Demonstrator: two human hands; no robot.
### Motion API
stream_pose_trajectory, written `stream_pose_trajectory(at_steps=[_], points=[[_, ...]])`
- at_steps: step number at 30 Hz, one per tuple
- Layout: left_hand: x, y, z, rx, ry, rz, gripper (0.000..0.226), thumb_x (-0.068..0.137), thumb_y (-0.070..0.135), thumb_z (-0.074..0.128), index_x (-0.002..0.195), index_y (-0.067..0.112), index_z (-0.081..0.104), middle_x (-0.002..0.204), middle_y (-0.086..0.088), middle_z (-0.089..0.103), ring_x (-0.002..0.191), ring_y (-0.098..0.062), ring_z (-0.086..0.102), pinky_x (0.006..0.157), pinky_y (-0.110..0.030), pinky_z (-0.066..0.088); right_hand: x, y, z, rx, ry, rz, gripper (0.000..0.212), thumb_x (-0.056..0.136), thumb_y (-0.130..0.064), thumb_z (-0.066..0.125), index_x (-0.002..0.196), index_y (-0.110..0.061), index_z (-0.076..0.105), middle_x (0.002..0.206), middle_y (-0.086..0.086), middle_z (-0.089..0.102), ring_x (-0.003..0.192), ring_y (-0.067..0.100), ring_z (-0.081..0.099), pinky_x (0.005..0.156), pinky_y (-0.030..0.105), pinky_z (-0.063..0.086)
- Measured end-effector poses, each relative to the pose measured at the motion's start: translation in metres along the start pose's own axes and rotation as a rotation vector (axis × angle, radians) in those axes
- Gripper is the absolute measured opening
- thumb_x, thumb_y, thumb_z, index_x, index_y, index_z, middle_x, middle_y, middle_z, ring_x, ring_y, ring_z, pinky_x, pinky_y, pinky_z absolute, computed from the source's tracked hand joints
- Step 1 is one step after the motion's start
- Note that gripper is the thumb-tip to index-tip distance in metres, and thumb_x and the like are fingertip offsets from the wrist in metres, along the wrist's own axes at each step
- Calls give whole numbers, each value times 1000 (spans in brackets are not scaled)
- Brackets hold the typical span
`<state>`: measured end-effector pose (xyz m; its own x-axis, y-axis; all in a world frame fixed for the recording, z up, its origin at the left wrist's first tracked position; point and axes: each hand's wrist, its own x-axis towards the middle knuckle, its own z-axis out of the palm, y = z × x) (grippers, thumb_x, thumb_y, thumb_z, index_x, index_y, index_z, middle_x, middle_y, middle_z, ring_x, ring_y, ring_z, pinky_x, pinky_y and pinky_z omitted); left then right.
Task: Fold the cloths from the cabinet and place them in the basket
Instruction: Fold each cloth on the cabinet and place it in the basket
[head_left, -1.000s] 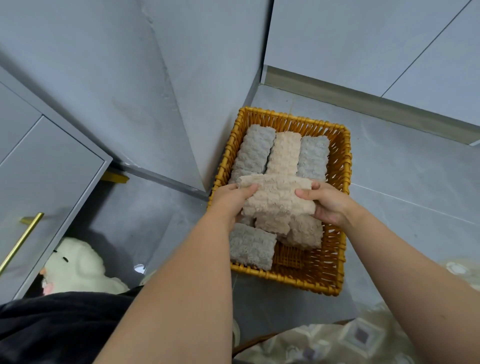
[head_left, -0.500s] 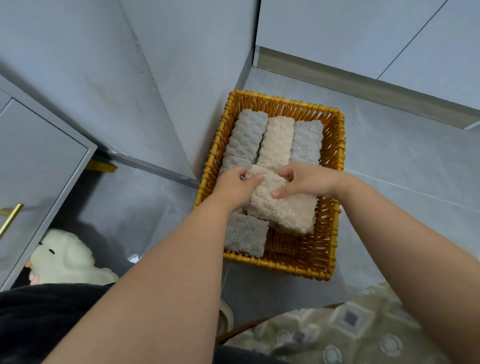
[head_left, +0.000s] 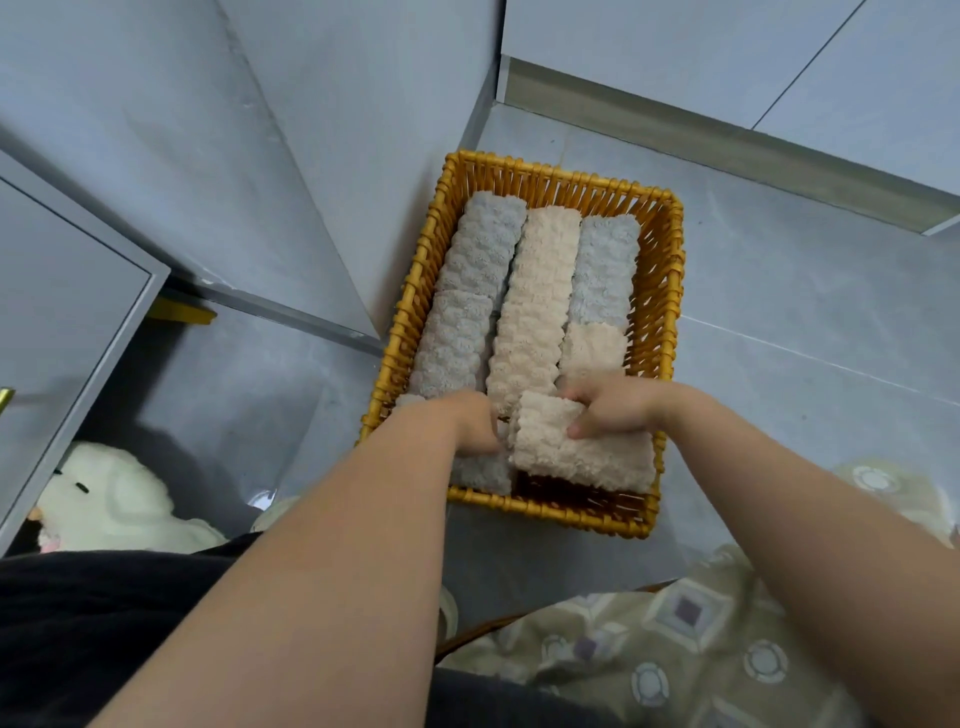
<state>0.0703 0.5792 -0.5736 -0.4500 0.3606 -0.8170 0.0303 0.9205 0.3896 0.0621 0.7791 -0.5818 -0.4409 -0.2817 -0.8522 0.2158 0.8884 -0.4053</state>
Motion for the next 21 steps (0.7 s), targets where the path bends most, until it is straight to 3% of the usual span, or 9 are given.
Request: stream_pose_trajectory(at_steps=[6,11,14,18,21], points=[[5,-2,6,193,-35,17,29,95,16,49,121,10,61,124,-10,59,111,-26,56,95,-37,48,9,-1,32,-124,92,-2,33,92,-10,52,123,-17,57,122,2,57,114,22,52,95,33,43],[6,-1,10,313,-44,-20,36,94,11,45,131,15,48,133,-10,50,116,-28,50,97,-38,46,10,-3,46,-507,84,23,42,90,-2,42,129,-13,49,122,9,57,109,27,56,88,35,50],[2,1,10,338,-48,-30,41,95,8,43,135,15,42,135,-11,47,117,-28,49,97,-38,46,13,3,63,-741,120,-4,40,91,-5,39,129,-14,48,113,11,61,102,30,58,83,39,53],[-2,3,10,373,-40,-16,41,92,4,43,132,12,40,131,-12,49,114,-28,50,93,-38,47,14,6,60,-751,172,-56,26,94,-8,41,117,-12,53,107,10,63,98,28,61,79,38,53],[-4,2,11,397,7,-7,37,93,7,45,130,10,39,130,-12,49,115,-29,50,91,-37,44,4,0,52,-870,331,-200,17,93,-14,47,108,-12,56,103,7,60,94,25,58,74,36,51]])
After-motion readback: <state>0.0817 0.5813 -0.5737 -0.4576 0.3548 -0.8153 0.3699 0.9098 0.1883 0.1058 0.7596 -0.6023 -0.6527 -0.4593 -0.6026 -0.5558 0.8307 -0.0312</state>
